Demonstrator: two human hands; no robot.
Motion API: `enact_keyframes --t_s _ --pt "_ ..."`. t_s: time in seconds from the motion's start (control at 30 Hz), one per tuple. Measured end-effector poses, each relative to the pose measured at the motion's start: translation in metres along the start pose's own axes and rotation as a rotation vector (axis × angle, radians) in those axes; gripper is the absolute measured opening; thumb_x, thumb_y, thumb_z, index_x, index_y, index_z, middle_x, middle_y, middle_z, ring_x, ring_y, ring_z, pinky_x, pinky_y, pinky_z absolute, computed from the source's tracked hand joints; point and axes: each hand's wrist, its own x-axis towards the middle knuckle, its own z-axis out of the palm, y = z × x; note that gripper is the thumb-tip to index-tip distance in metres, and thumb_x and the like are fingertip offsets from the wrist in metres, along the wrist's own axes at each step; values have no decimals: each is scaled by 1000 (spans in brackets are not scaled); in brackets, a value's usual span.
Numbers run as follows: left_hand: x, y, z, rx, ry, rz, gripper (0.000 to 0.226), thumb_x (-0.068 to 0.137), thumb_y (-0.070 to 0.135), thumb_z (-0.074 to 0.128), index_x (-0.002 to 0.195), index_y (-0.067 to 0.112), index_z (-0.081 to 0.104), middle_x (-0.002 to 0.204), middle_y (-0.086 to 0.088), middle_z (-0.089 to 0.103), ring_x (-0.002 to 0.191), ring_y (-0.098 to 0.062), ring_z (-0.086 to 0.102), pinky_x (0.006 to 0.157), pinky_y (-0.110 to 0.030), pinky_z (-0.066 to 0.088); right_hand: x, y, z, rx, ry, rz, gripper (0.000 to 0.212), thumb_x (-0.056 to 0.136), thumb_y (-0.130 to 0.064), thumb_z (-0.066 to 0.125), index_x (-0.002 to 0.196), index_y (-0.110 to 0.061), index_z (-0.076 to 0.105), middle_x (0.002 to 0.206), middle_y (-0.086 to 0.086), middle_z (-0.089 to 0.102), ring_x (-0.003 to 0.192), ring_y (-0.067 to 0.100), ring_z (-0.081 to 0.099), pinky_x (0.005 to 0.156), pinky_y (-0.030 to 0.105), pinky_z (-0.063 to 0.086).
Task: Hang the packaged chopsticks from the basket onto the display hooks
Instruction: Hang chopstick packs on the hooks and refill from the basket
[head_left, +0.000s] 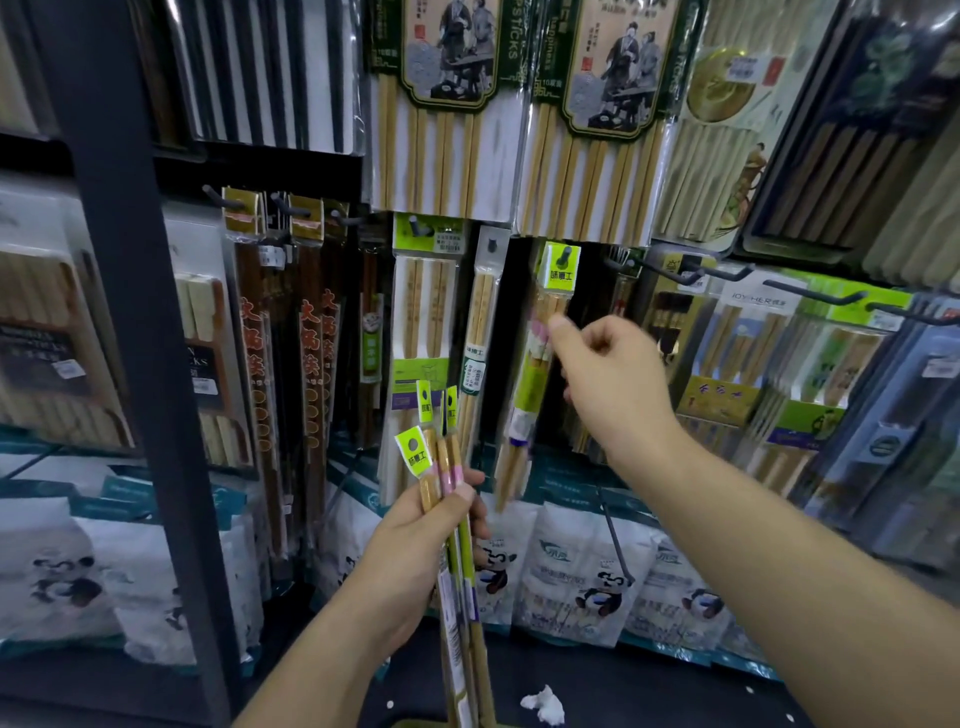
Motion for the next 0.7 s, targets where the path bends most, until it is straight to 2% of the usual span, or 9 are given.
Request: enact_keyframes --t_s 0.1,0.17,0.23,0.33,0.4,0.47,0.57,0.7 --pt "0 -1 2 26 -47 23 20 101 20 58 116 7 62 84 -5 72 77 -20 70 67 -33 57 -23 16 12 -78 -228 14 38 92 -49 69 74 -15 63 66 5 64 64 20 65 66 40 57" --pt "0 -1 4 48 -73 35 29 94 24 61 114 2 60 83 -6 74 75 -20 71 65 -32 59 -36 23 20 -95 -385 -20 29 92 -45 71 78 -19 70 72 5 68 64 10 62 64 34 54" --pt "0 -2 5 52 -94 43 28 96 21 59 113 -1 59 85 -9 75 75 -21 72 64 -32 60 -42 26 26 -98 -445 -68 25 93 -41 70 79 -20 72 75 5 69 62 5 58 63 29 52" --pt "-1 -2 6 34 -98 47 34 94 25 60 115 -1 62 91 -14 76 79 -24 74 66 -32 60 -42 26 29 -86 -451 -69 22 95 -35 69 81 -19 72 77 8 71 65 17 63 66 38 55" --pt "-1 -1 5 23 -97 53 38 91 28 61 116 -1 62 95 -17 77 82 -27 75 67 -33 61 -41 25 30 -91 -472 -65 18 96 -33 69 84 -20 72 78 10 71 67 21 66 66 38 56" --pt "-1 -1 4 16 -106 63 40 90 30 61 116 -1 62 96 -17 76 83 -28 75 69 -34 61 -42 25 31 -70 -502 -52 17 96 -30 68 83 -19 73 76 11 70 61 20 64 59 35 54" --pt "-1 -1 4 -7 -117 58 39 90 31 62 118 3 62 98 -18 77 86 -31 76 71 -36 62 -44 27 30 -26 -475 -26 20 96 -23 68 77 -18 71 64 8 63 51 13 57 44 21 48" --pt "0 -1 5 -104 -55 18 37 89 30 63 115 4 60 97 -19 78 82 -33 78 66 -35 62 -40 17 23 14 -341 -66 22 90 -17 64 68 -15 65 56 -5 59 50 4 49 46 19 44"
